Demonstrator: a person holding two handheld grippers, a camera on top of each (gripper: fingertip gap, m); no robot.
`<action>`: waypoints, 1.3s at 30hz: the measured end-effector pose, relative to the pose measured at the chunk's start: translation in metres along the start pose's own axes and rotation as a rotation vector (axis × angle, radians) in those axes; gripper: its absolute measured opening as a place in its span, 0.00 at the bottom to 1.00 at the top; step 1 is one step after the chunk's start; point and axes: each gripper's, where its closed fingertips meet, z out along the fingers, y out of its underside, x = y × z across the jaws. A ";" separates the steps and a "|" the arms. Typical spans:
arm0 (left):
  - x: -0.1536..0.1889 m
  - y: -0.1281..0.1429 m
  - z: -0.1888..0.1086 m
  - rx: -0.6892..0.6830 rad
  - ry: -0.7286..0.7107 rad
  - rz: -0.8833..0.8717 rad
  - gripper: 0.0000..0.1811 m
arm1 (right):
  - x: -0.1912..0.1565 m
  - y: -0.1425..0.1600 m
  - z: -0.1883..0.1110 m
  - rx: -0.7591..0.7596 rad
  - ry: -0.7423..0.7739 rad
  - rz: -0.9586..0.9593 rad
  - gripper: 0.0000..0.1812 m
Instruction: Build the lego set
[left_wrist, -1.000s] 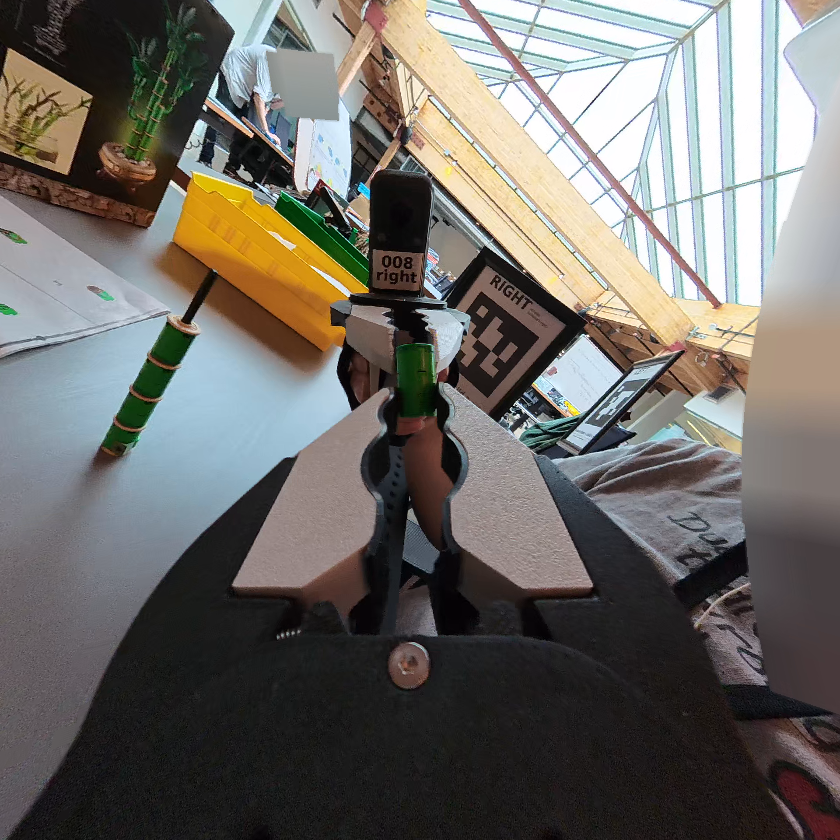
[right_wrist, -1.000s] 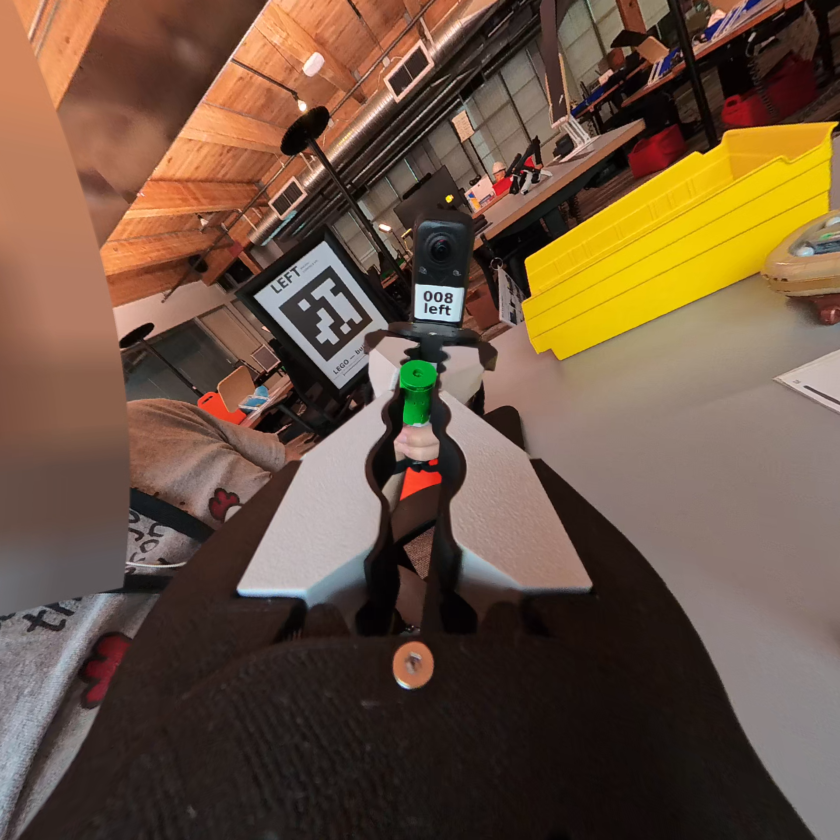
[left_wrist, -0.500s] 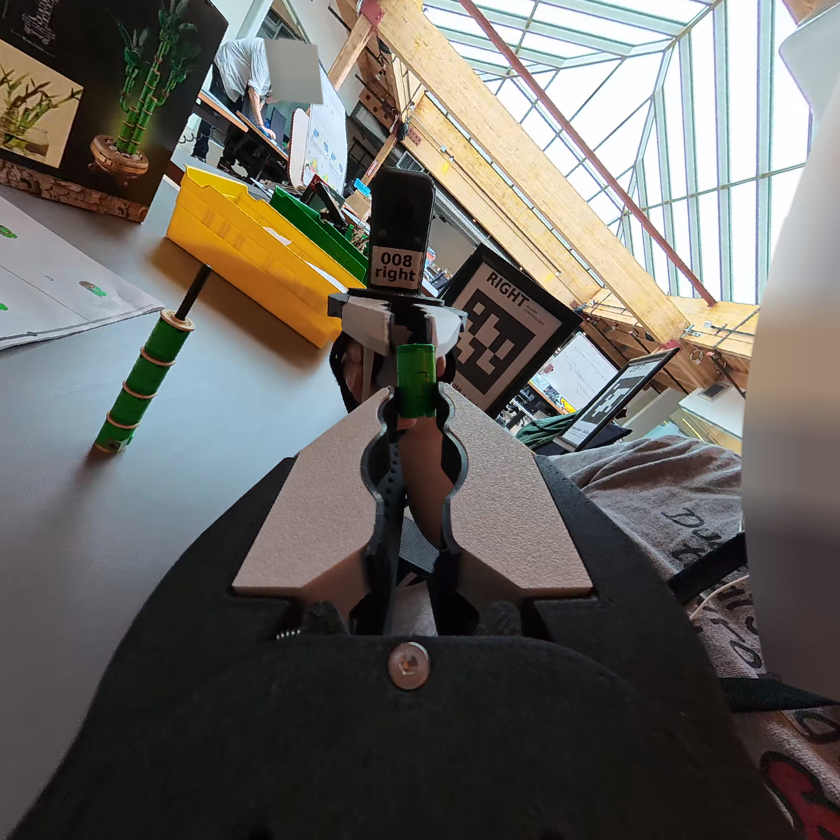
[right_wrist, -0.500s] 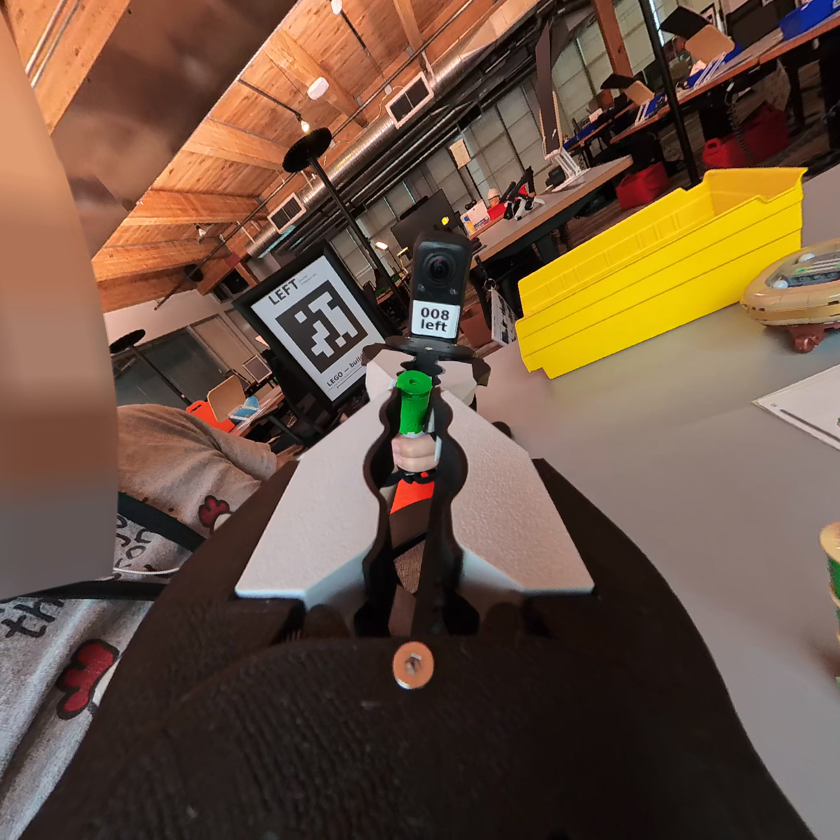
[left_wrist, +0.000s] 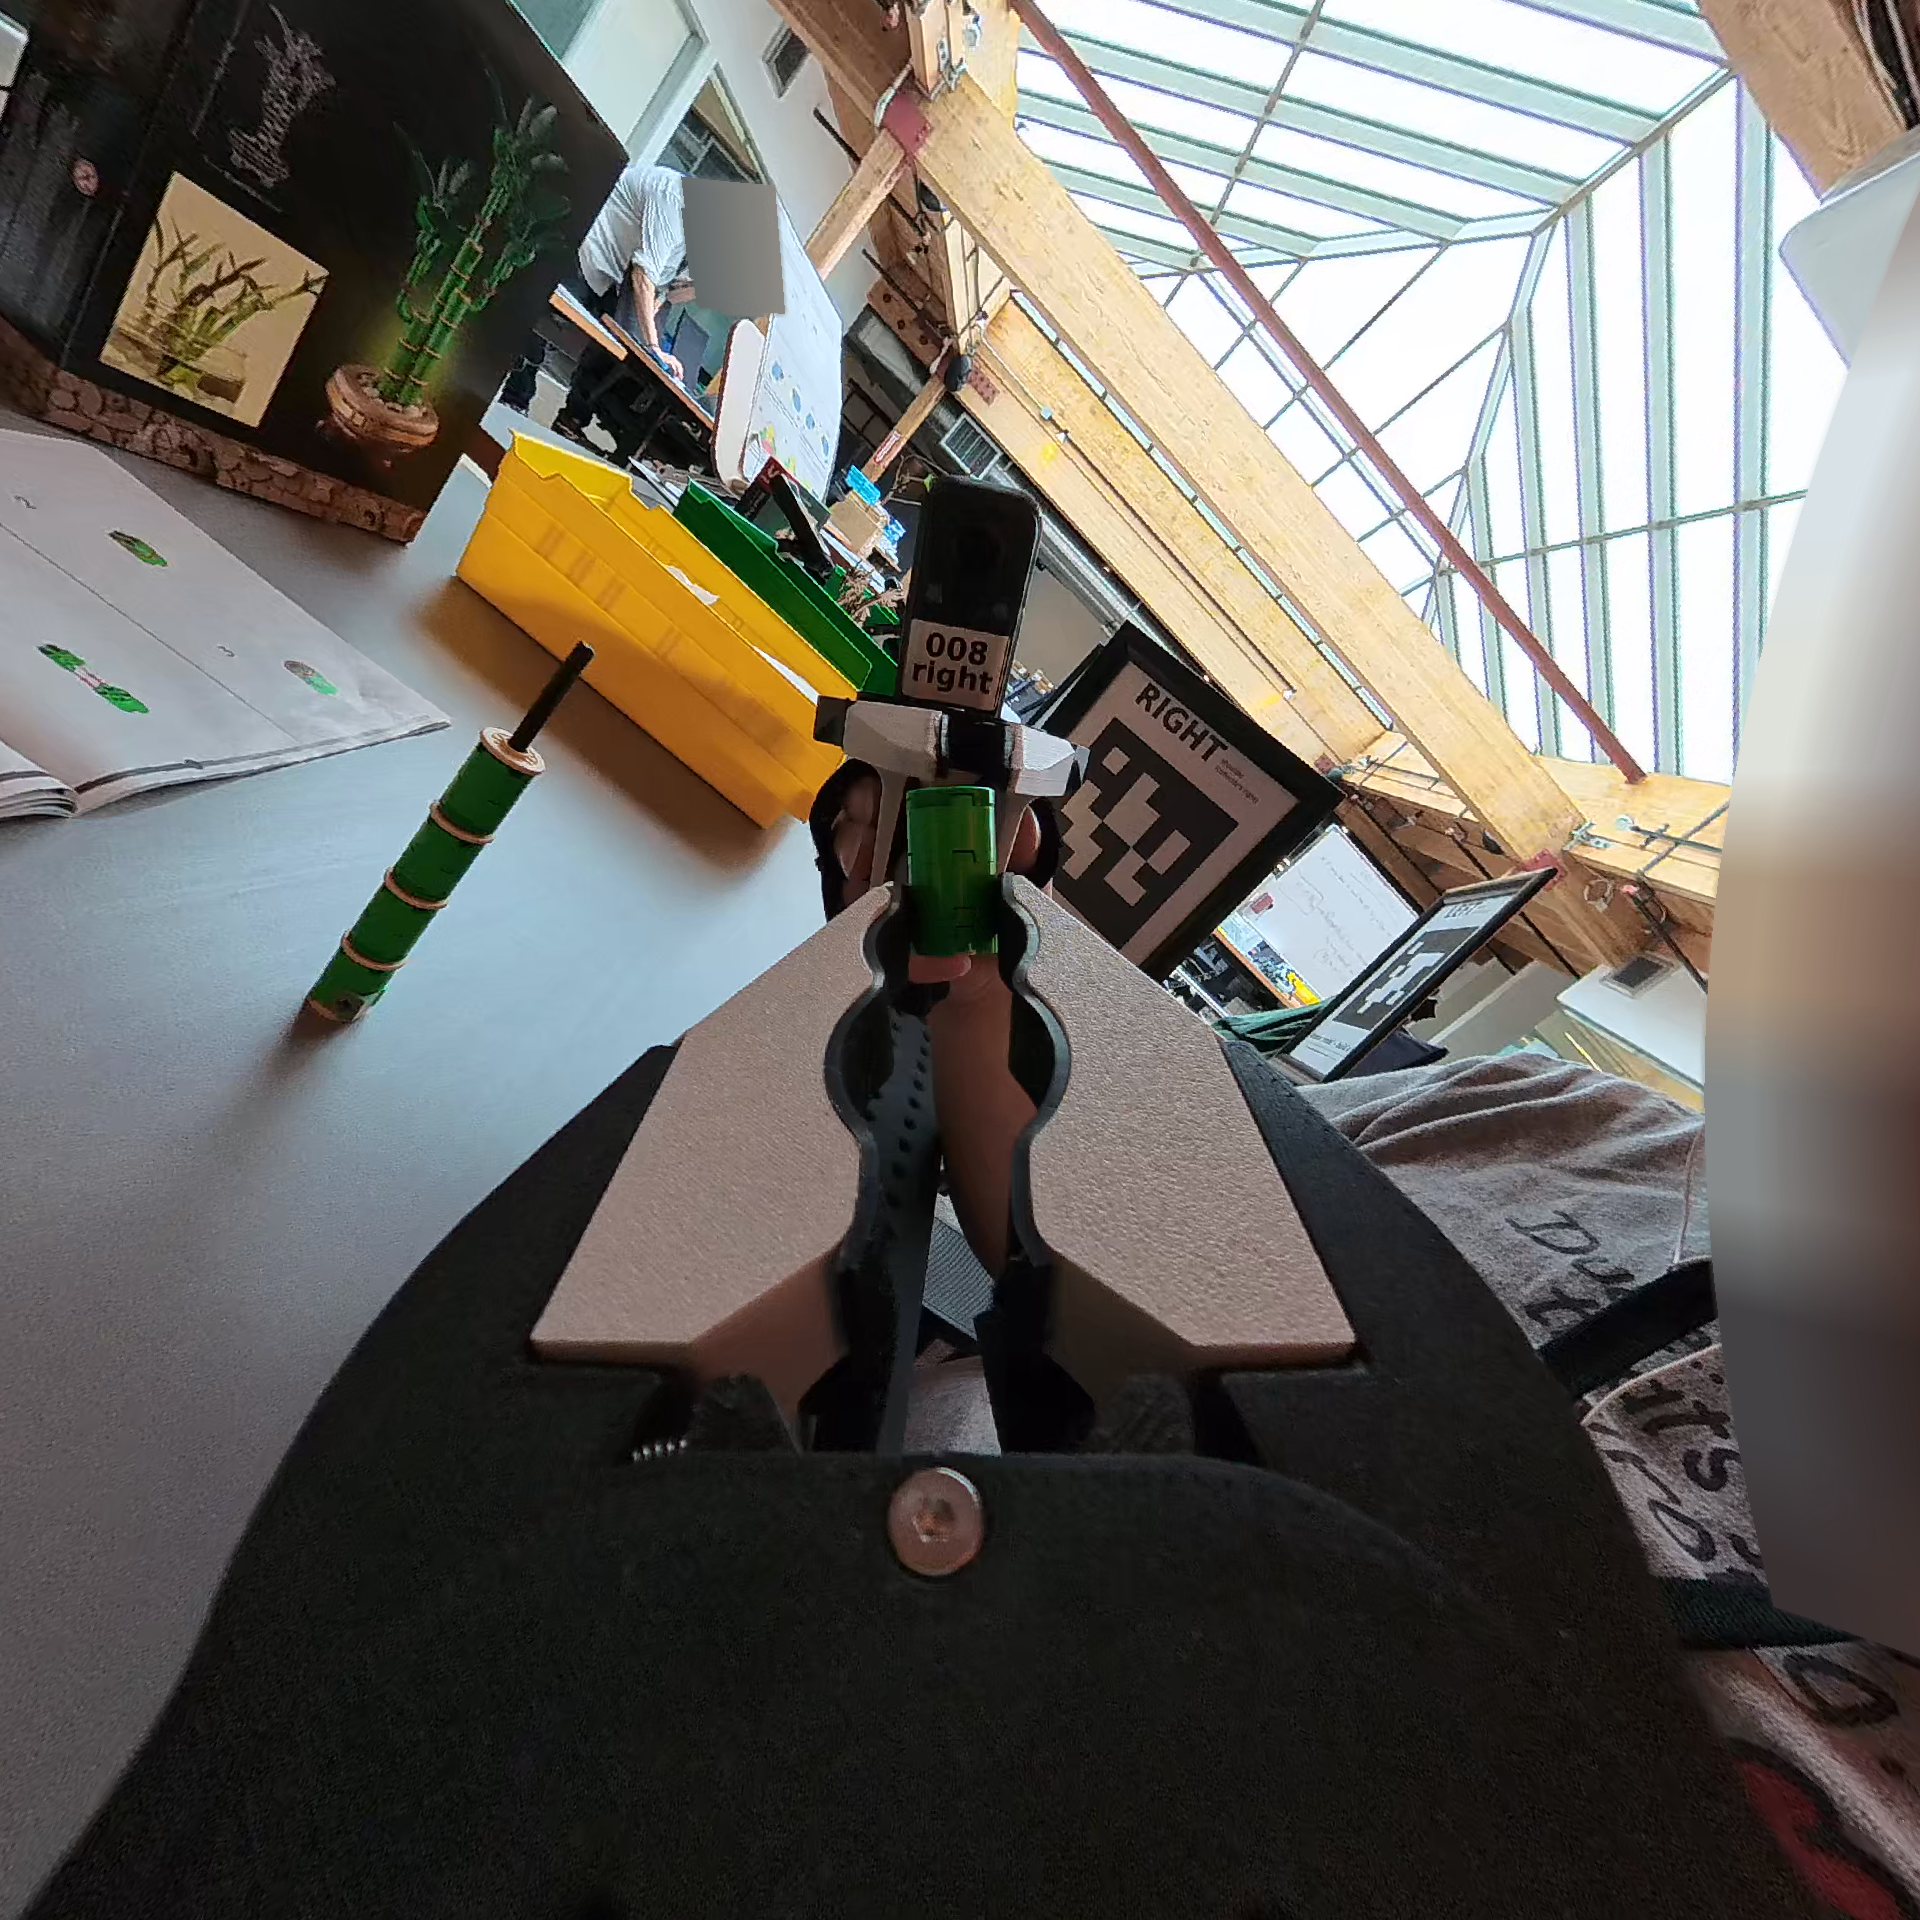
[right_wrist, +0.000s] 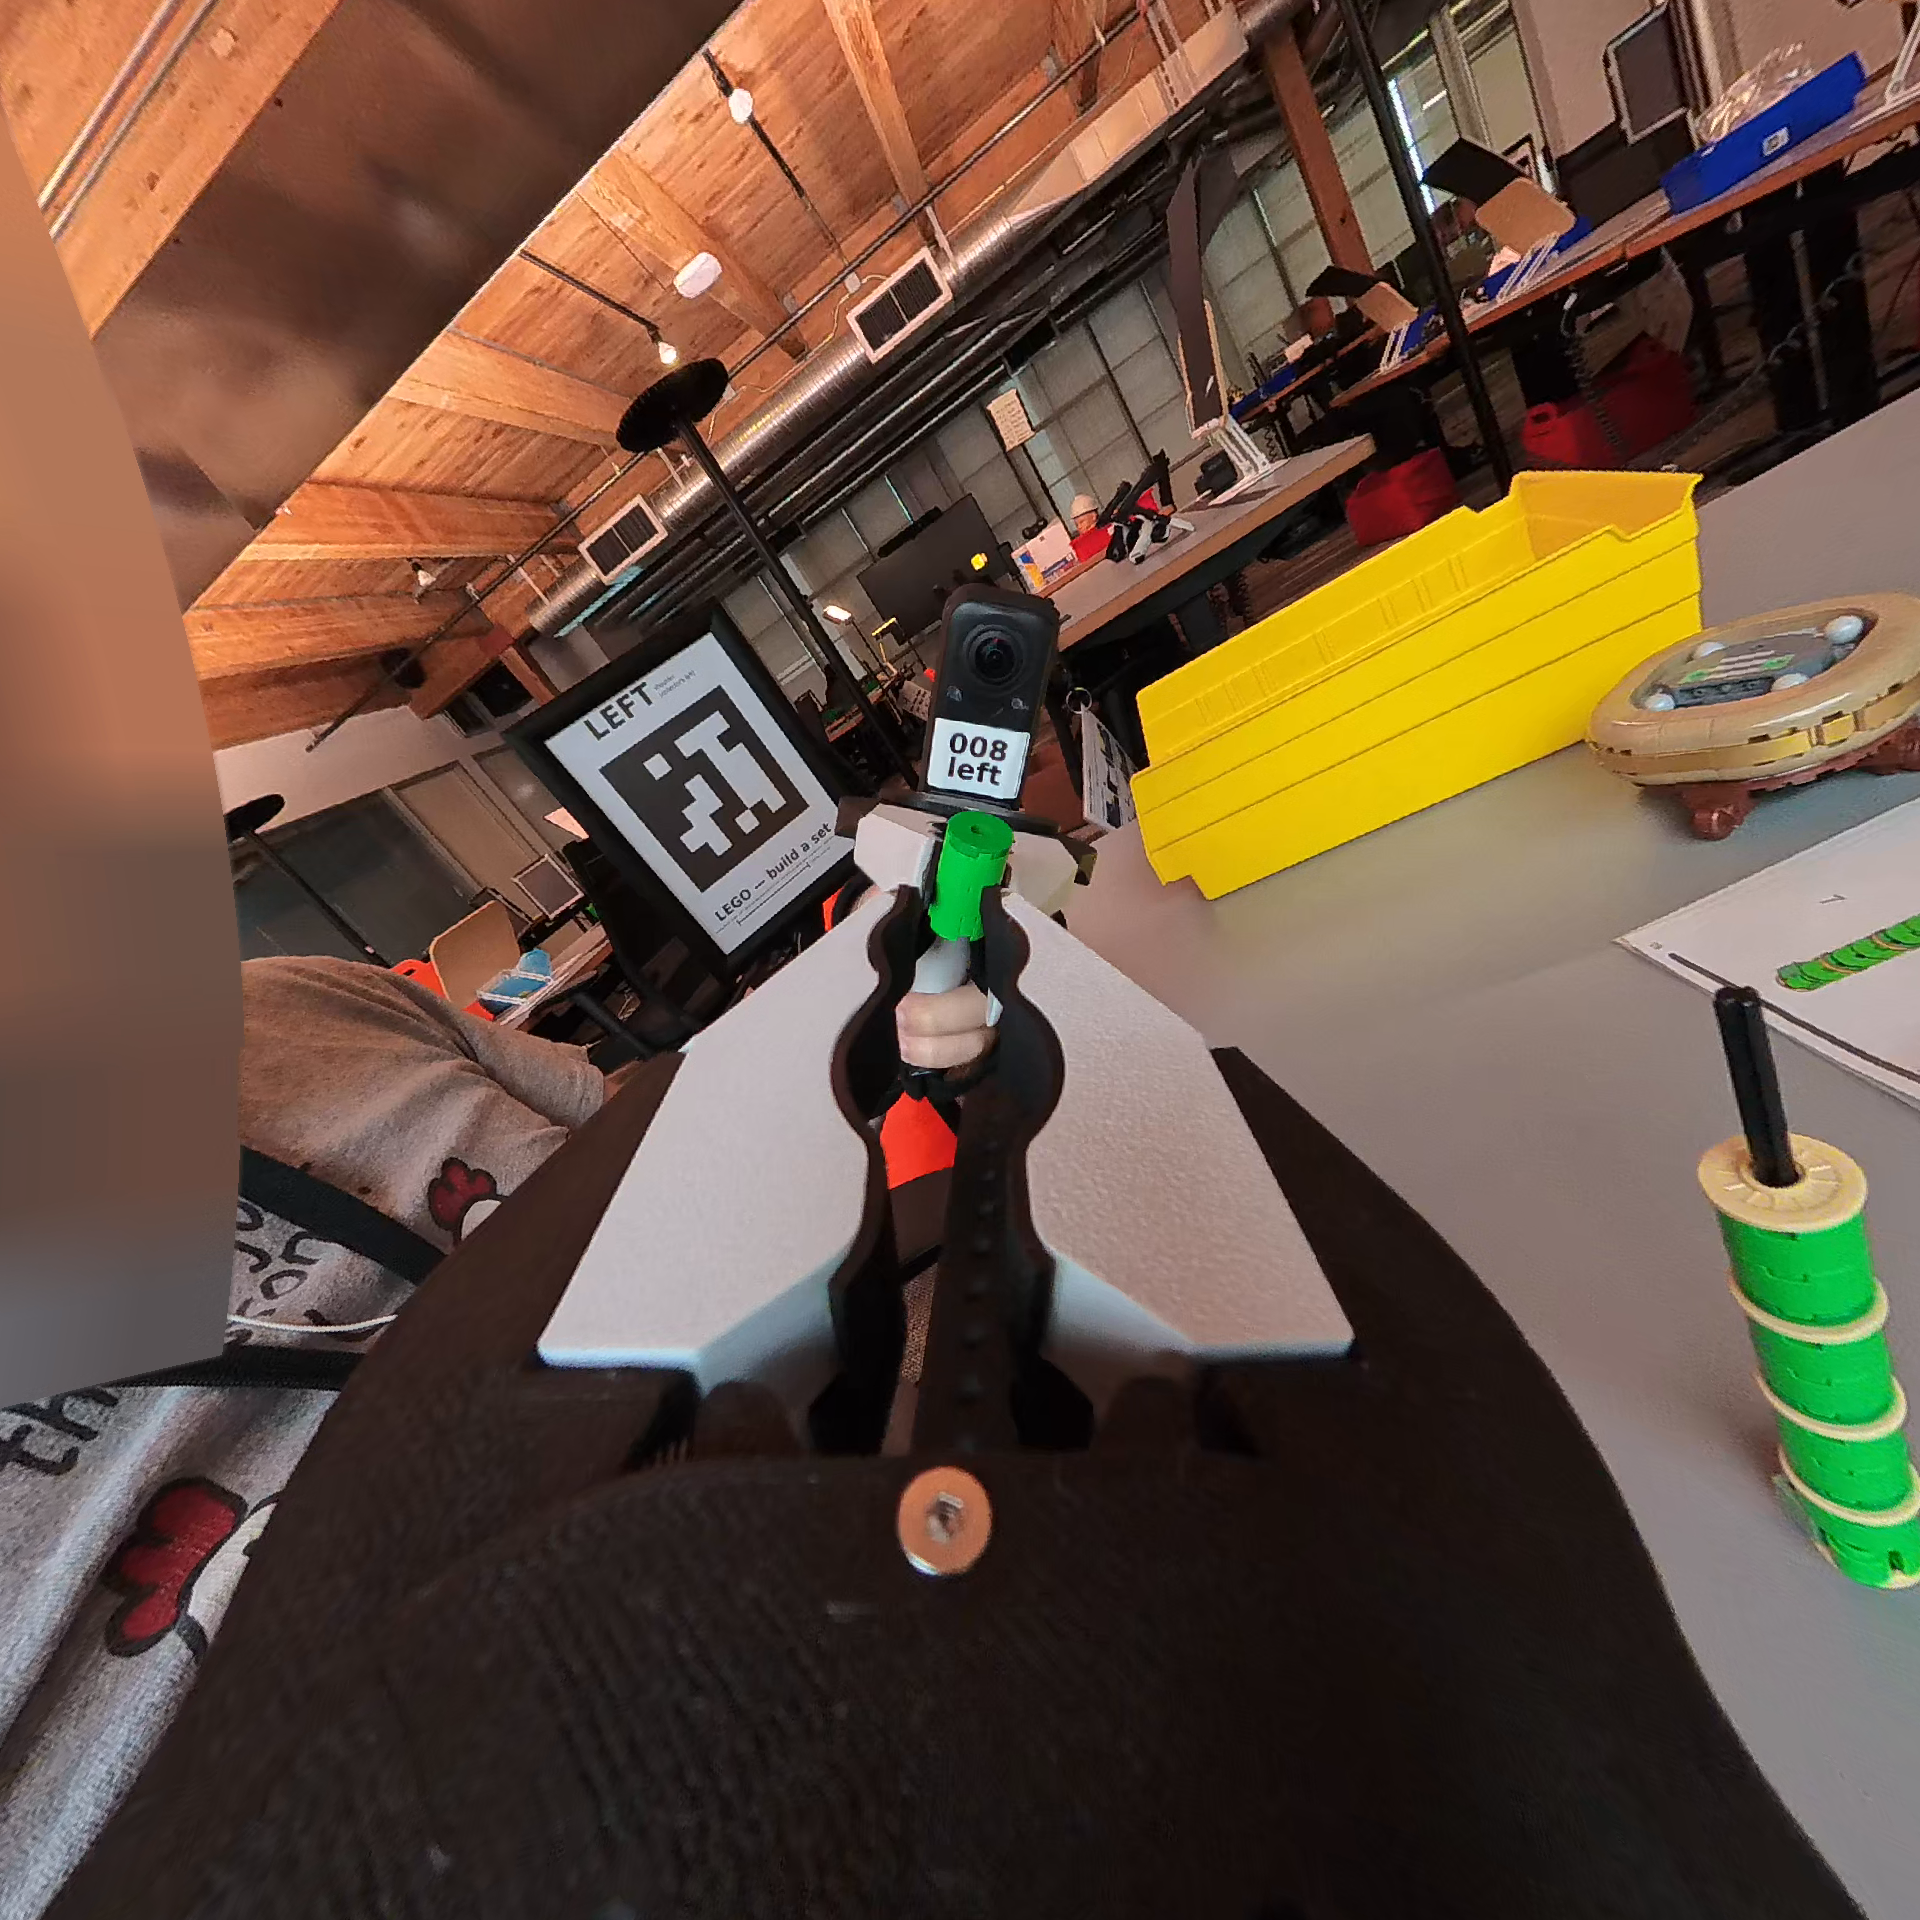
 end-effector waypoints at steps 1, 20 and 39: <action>0.000 -0.001 0.000 0.001 -0.001 0.001 0.08 | 0.000 0.000 0.000 0.000 0.001 -0.002 0.05; 0.018 0.003 0.006 -0.018 0.047 0.040 0.08 | -0.013 0.010 0.009 -0.079 0.044 -0.284 0.08; 0.029 0.021 0.035 0.002 0.149 0.027 0.07 | -0.014 0.023 0.013 -0.408 0.374 -1.489 0.26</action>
